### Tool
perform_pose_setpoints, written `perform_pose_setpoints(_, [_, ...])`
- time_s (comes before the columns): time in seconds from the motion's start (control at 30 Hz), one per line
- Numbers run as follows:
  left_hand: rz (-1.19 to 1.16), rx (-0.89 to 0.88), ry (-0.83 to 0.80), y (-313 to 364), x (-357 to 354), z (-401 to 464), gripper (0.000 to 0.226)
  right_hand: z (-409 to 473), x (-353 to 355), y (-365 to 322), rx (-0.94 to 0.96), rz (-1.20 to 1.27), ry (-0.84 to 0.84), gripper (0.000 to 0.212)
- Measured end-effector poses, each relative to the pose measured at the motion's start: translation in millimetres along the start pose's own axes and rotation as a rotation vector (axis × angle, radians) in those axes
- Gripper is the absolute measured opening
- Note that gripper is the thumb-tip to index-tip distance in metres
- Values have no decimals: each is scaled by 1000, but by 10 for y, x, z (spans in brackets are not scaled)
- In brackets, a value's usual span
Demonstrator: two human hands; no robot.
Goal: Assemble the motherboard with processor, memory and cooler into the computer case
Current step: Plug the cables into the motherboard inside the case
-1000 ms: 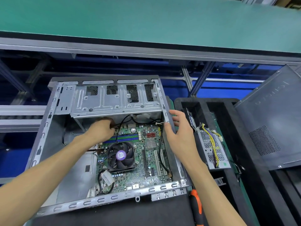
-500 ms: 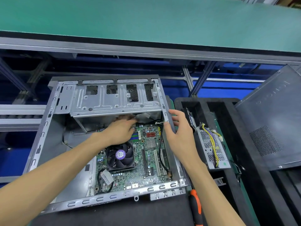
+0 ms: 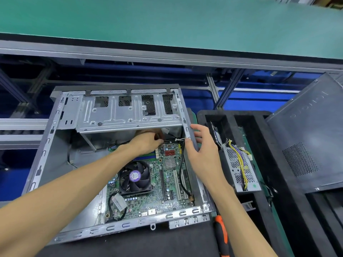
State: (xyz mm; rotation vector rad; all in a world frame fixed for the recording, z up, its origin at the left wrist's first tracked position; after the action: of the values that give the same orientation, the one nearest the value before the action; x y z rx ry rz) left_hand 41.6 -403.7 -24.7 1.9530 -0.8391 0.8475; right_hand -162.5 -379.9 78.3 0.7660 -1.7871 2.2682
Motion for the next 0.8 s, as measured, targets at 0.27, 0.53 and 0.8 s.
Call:
perform_pose_setpoints(0.27, [-25, -80, 99, 167, -65, 1, 43, -1, 6, -13, 2, 0, 11, 35])
perform_pose_setpoints(0.53, [133, -235, -195, -2, 121, -850, 50, 15, -24, 47, -13, 38, -6, 35])
perform_pose_setpoints(0.8, [-59, -232, 607, -630, 1208, -1949, 22, 12, -128, 130, -115, 3, -129, 60])
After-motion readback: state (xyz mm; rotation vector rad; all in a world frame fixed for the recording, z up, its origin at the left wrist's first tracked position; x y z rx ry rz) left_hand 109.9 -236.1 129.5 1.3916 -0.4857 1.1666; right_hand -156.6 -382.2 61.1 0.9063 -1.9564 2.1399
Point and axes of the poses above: each hand's wrist, its own z-axis towards the middle knuckle, its own x-axis out of the back of the hand, y = z × x, the point moved 8 cm from there along z, towards the middle knuckle, and after that the axes turned 7 degrees about x, right-handed, at the moved point
